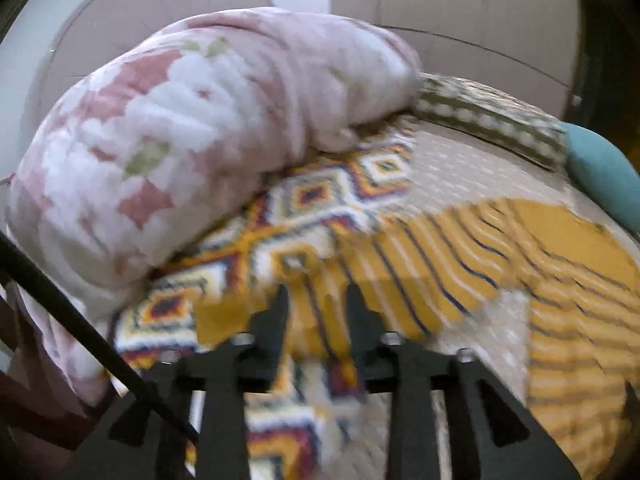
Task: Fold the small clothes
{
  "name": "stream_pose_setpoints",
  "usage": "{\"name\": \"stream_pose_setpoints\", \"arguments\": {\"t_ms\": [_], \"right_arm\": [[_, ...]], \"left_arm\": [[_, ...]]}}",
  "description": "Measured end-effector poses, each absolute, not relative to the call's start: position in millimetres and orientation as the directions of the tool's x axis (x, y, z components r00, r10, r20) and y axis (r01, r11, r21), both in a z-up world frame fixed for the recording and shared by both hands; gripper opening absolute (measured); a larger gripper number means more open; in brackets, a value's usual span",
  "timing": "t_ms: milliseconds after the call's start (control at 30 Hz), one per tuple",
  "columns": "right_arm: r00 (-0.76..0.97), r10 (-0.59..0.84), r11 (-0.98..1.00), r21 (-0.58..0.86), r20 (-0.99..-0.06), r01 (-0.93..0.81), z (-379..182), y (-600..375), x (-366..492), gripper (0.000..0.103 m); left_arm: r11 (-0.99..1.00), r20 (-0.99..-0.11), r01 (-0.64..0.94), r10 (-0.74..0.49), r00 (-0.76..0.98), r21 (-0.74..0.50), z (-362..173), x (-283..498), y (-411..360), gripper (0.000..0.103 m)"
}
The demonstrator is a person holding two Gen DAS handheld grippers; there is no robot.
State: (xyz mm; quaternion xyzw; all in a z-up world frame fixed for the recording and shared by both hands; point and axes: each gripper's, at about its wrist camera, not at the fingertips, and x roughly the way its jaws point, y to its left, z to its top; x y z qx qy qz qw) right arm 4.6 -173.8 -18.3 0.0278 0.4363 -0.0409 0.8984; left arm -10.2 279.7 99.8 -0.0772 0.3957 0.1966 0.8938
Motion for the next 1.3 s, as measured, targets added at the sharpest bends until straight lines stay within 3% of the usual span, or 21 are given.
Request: {"name": "stream_pose_setpoints", "arguments": {"t_ms": [100, 200, 233, 267, 300, 333, 400, 500, 567, 700, 733, 767, 800, 833, 867, 933, 1033, 1100, 1167, 1300], "right_arm": [[0.614, -0.051, 0.995, 0.013, -0.788, 0.099, -19, -174, 5, 0.103], [0.596, -0.016, 0.996, 0.041, -0.803, 0.082, -19, -179, 8, 0.103], [0.581, 0.031, 0.995, 0.081, -0.813, 0.061, -13, -186, 7, 0.099], [0.602, 0.085, 0.986, 0.153, -0.794, 0.062, -1, -200, -4, 0.085], [0.612, 0.105, 0.981, 0.182, -0.783, 0.064, 3, -205, -9, 0.082], [0.642, 0.165, 0.962, 0.267, -0.748, 0.063, 15, -224, -26, 0.082], [0.661, 0.187, 0.95, 0.305, -0.727, 0.068, 24, -246, -50, 0.082], [0.626, 0.17, 0.948, 0.3, -0.761, 0.107, 17, -276, -85, 0.082], [0.588, 0.231, 0.926, 0.361, -0.775, 0.113, 4, -286, -104, 0.083], [0.579, 0.271, 0.922, 0.379, -0.769, 0.073, -11, -266, -135, 0.081], [0.589, 0.252, 0.933, 0.354, -0.767, 0.062, -11, -252, -140, 0.081], [0.593, 0.245, 0.939, 0.339, -0.767, 0.052, -11, -244, -140, 0.076], [0.594, 0.237, 0.947, 0.32, -0.768, 0.035, -11, -233, -140, 0.071], [0.591, 0.223, 0.957, 0.29, -0.775, 0.019, -11, -222, -138, 0.051], [0.584, 0.217, 0.961, 0.276, -0.782, 0.013, -11, -217, -135, 0.025], [0.57, 0.253, 0.948, 0.319, -0.781, 0.015, -11, -220, -134, 0.012], [0.571, 0.303, 0.921, 0.387, -0.763, 0.028, -4, -240, -147, 0.008], [0.564, 0.326, 0.909, 0.415, -0.759, 0.032, -3, -249, -163, 0.008], [0.546, 0.326, 0.912, 0.409, -0.772, 0.034, -8, -252, -181, 0.004], [0.528, 0.264, 0.945, 0.325, -0.807, 0.025, -12, -253, -202, 0.003]], "left_arm": [[0.95, -0.751, -0.306, 0.158, 0.641, -0.062, 91, -33, 233, 0.047], [0.964, -0.776, -0.203, -0.007, 0.631, -0.174, 78, -49, 191, 0.049], [0.963, -0.781, -0.178, -0.051, 0.622, -0.204, 75, -53, 178, 0.049], [0.96, -0.783, -0.149, -0.098, 0.614, -0.236, 70, -57, 165, 0.049], [0.956, -0.781, -0.116, -0.146, 0.607, -0.269, 65, -61, 152, 0.049], [0.951, -0.778, -0.076, -0.197, 0.596, -0.299, 59, -66, 136, 0.049], [0.95, -0.781, -0.018, -0.246, 0.574, -0.312, 50, -72, 113, 0.049], [0.942, -0.802, 0.034, -0.304, 0.513, -0.335, 30, -78, 89, 0.049], [0.93, -0.807, 0.029, -0.334, 0.486, -0.367, 20, -86, 76, 0.049], [0.956, -0.815, 0.034, -0.267, 0.513, -0.292, 15, -101, 52, 0.047], [0.965, -0.824, 0.038, -0.241, 0.512, -0.258, 15, -104, 46, 0.038], [0.977, -0.838, 0.033, -0.199, 0.509, -0.212, 17, -103, 44, 0.016], [0.982, -0.846, 0.029, -0.173, 0.504, -0.184, 19, -102, 44, 0.011], [0.98, -0.845, 0.019, -0.182, 0.502, -0.2, 23, -102, 48, 0.01], [0.976, -0.844, -0.004, -0.186, 0.503, -0.217, 28, -101, 57, 0.01], [0.971, -0.832, -0.04, -0.179, 0.526, -0.234, 42, -105, 73, 0.009], [0.974, -0.82, -0.055, -0.155, 0.551, -0.222, 57, -123, 87, 0.009], [0.975, -0.825, -0.067, -0.14, 0.547, -0.21, 58, -136, 91, 0.0], [0.986, -0.834, -0.083, -0.074, 0.546, -0.142, 53, -154, 92, 0.0], [0.984, -0.837, -0.084, -0.087, 0.541, -0.157, 47, -171, 104, 0.005]]}}
